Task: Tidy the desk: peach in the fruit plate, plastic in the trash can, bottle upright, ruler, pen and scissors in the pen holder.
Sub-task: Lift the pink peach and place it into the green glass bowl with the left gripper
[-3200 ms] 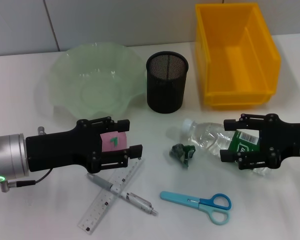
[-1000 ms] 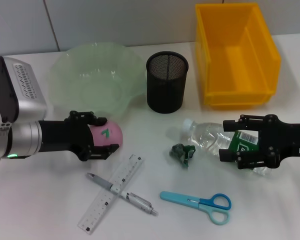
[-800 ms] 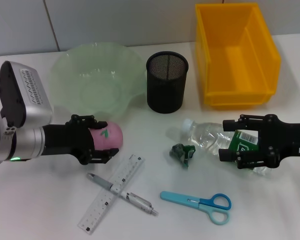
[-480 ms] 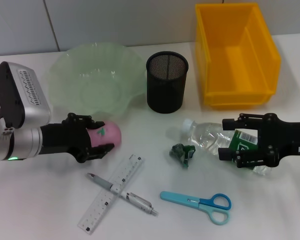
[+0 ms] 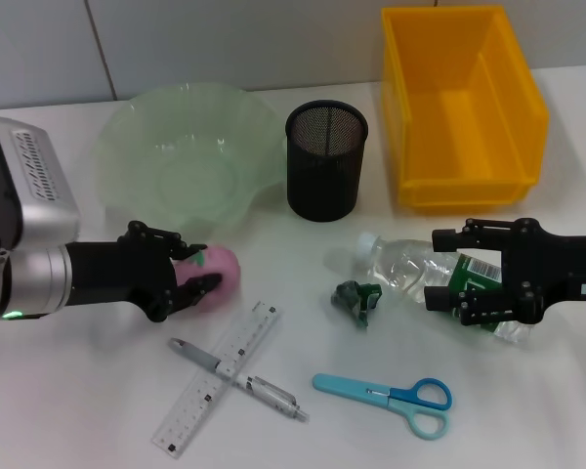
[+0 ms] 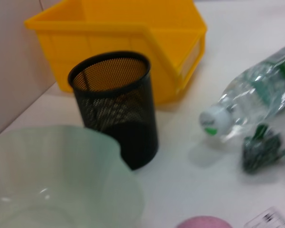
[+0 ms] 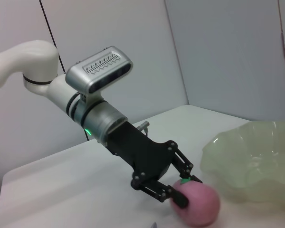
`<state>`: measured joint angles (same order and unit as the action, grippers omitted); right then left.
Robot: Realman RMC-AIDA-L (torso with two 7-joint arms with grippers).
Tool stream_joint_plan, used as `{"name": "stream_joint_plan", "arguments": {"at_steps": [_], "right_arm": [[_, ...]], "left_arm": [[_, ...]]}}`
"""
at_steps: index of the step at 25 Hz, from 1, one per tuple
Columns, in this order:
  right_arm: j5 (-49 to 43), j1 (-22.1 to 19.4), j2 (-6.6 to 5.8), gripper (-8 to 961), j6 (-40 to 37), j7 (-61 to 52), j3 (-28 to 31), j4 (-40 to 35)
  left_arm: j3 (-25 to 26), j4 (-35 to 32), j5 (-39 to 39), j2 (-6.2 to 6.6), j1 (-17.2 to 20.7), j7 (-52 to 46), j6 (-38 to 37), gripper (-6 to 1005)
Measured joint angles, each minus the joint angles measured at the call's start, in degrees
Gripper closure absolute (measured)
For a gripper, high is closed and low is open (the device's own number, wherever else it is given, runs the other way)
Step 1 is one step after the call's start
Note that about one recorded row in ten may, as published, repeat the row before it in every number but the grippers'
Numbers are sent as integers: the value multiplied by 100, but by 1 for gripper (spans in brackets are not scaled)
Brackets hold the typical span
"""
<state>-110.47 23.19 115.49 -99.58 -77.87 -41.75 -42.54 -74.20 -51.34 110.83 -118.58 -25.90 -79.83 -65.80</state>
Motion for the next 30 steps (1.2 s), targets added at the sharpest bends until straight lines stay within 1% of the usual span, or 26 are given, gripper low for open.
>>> {"name": "stream_joint_plan", "arguments": {"at_steps": [2, 3, 5, 7, 8, 10, 12, 13, 14, 17, 18, 19, 20, 21, 23, 24, 25, 30], "right_arm": [[0, 1, 0, 130, 0, 0, 0, 1], [0, 1, 0, 130, -1, 0, 0, 2], [-1, 1, 0, 130, -1, 0, 0, 5], [-1, 1, 0, 130, -1, 0, 0, 6], [-2, 1, 0, 130, -1, 0, 0, 8], [-2, 0, 0, 130, -1, 0, 0, 15], [-6, -7, 0, 130, -1, 0, 0, 15], [-10, -10, 0, 130, -1, 0, 0, 11], [-14, -12, 2, 130, -2, 0, 0, 7], [-19, -32, 5, 130, -38, -1, 0, 3], [-17, -38, 6, 130, -54, -1, 0, 2], [-14, -41, 7, 130, -61, -1, 1, 2], [-11, -41, 7, 130, -65, -3, 5, 1], [-10, -42, 7, 130, -70, -17, 9, 1], [-10, -43, 2, 131, -90, -80, 15, -7], [-10, -43, -2, 131, -106, -120, 16, -15], [-10, -43, -6, 131, -116, -141, 17, -21], [-9, -43, -15, 131, -140, -152, 27, -41]], "left_arm": [[27, -33, -23, 1, 13, -39, -84, 601], [127, -142, -200, 4, 71, -141, -375, 622], [271, -204, -448, 15, 122, -219, -658, 670], [321, -210, -517, 19, 130, -238, -733, 677], [544, -154, -811, 21, 148, -268, -982, 680], [661, -78, -1083, 20, 161, -269, -1124, 687], [681, -50, -1196, 20, 162, -267, -1164, 694], [694, 20, -1518, 18, 164, -235, -1232, 697], [692, 35, -1625, 14, 164, -222, -1236, 700], [692, 35, -1625, 14, 164, -222, -1236, 711], [685, 63, -1782, 7, 164, -201, -1234, 714], [684, 339, -2356, -11, 96, -16, -1171, 729], [684, 339, -2356, -11, 96, -16, -1171, 743], [694, 501, -2597, -13, 61, 113, -1145, 758], [694, 501, -2597, -13, 61, 113, -1145, 770], [689, 898, -3108, -15, 14, 455, -1009, 775], [670, 1068, -3352, -19, -6, 645, -901, 781], [654, 1600, -4033, -34, -164, 1220, -576, 829]]}}
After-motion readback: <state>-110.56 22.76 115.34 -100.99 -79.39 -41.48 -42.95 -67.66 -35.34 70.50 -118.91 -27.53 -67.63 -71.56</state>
